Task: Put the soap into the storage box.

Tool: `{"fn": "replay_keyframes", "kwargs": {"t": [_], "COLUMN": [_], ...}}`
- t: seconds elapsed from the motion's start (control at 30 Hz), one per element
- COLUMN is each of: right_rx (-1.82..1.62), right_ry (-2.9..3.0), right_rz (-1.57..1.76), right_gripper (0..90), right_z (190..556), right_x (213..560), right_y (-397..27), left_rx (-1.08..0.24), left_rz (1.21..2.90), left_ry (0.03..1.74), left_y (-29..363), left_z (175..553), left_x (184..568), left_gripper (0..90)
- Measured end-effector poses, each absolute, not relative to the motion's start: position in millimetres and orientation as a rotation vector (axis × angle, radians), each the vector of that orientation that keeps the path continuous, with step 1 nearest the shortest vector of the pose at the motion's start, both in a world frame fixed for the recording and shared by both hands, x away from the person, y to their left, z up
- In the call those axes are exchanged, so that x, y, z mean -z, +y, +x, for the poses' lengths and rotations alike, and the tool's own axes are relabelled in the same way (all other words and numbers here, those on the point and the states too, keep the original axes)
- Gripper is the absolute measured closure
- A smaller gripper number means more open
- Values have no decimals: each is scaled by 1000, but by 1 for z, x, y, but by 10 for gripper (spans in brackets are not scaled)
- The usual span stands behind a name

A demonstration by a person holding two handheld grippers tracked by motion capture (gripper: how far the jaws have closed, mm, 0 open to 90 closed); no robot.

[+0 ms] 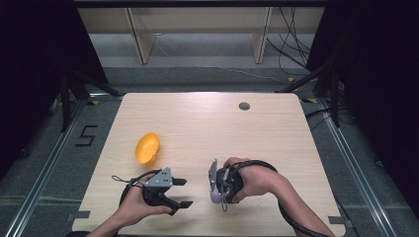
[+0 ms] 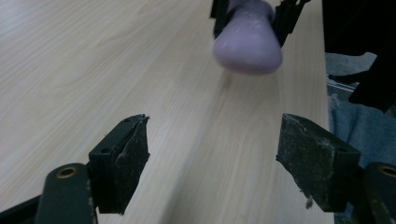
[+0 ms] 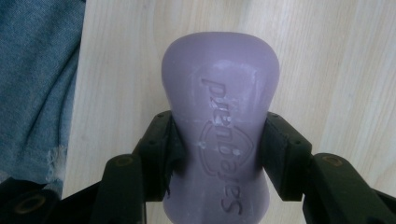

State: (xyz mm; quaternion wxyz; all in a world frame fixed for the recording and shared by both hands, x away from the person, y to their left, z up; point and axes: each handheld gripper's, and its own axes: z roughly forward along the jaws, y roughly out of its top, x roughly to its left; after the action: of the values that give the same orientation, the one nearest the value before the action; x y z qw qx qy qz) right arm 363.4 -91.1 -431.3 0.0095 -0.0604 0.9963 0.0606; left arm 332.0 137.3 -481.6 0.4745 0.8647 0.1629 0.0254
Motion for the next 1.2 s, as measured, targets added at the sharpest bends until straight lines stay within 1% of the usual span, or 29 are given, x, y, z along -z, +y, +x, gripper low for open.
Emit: {"fn": "replay_keyframes", "kwargs": {"t": [0.03,0.07,0.1,0.13,0.17,0.2,0.23,0.3,0.33,0.47,0.53,0.57,0.63,0.67,0.7,0.73,0.77,0.8,0.83,0.9,0.93,1.0,1.07,1.13,1.17,1.2], "right_rx": [-206,-206,-209,-220,-217,-217,-209,-215,-215,-221,-239,-263,-295,-330,-336,-336,-342,-342,-358,-338,-334,-295,-286,-283,-288,-287], "right_ry": [3111,3111,3122,3126,3137,3137,3160,3140,3156,3153,3117,3015,2949,2765,2690,2690,2480,2480,2344,2299,2254,2241,2237,2225,2237,2238], "right_rz": [-220,-220,-183,-215,-171,-171,-151,-209,-173,-134,-122,-172,-143,-32,-26,-26,19,19,-23,1,-52,-31,-52,-98,-38,-60], "right_gripper": [499,499,499,500,500,500,499,499,500,499,499,500,499,500,500,500,500,500,500,500,499,500,499,500,499,499], "right_z": [364,364,362,363,361,361,362,365,364,363,364,364,362,348,344,344,328,328,320,312,311,307,308,310,307,309], "right_x": [432,432,430,430,429,429,428,428,429,427,426,424,424,424,425,425,431,431,438,442,442,445,446,445,447,448], "right_y": [-88,-88,-85,-84,-84,-84,-83,-82,-81,-81,-83,-83,-84,-86,-86,-86,-86,-86,-85,-83,-82,-81,-80,-80,-80,-80], "left_rx": [-62,-72,-55,-55,-80,-80,-116,-138,-155,-157,-145,-127,-110,-90,-66,-66,-46,-46,-38,-40,-22,21,40,27,47,69], "left_rz": [2115,2126,2134,2134,2147,2147,2165,2161,2166,2165,2149,2122,2080,2037,1990,1990,1939,1939,1901,1895,1872,1850,1836,1848,1836,1829], "left_ry": [398,375,328,328,284,284,247,226,201,207,245,271,338,400,461,461,506,506,558,547,559,575,609,592,594,606], "left_y": [137,134,127,127,123,123,122,121,120,120,121,122,125,130,133,133,135,135,134,133,128,126,123,123,123,122], "left_z": [332,332,332,332,331,331,331,330,329,329,330,332,335,341,345,345,351,351,355,356,358,360,361,364,365,367], "left_x": [482,481,482,482,482,482,481,480,480,482,483,483,481,478,476,476,472,472,467,465,461,460,459,458,458,458], "left_gripper": [237,237,236,236,236,236,236,238,239,239,239,239,240,249,256,261,271,275,278,279,283,302,326,354,354,360]}}
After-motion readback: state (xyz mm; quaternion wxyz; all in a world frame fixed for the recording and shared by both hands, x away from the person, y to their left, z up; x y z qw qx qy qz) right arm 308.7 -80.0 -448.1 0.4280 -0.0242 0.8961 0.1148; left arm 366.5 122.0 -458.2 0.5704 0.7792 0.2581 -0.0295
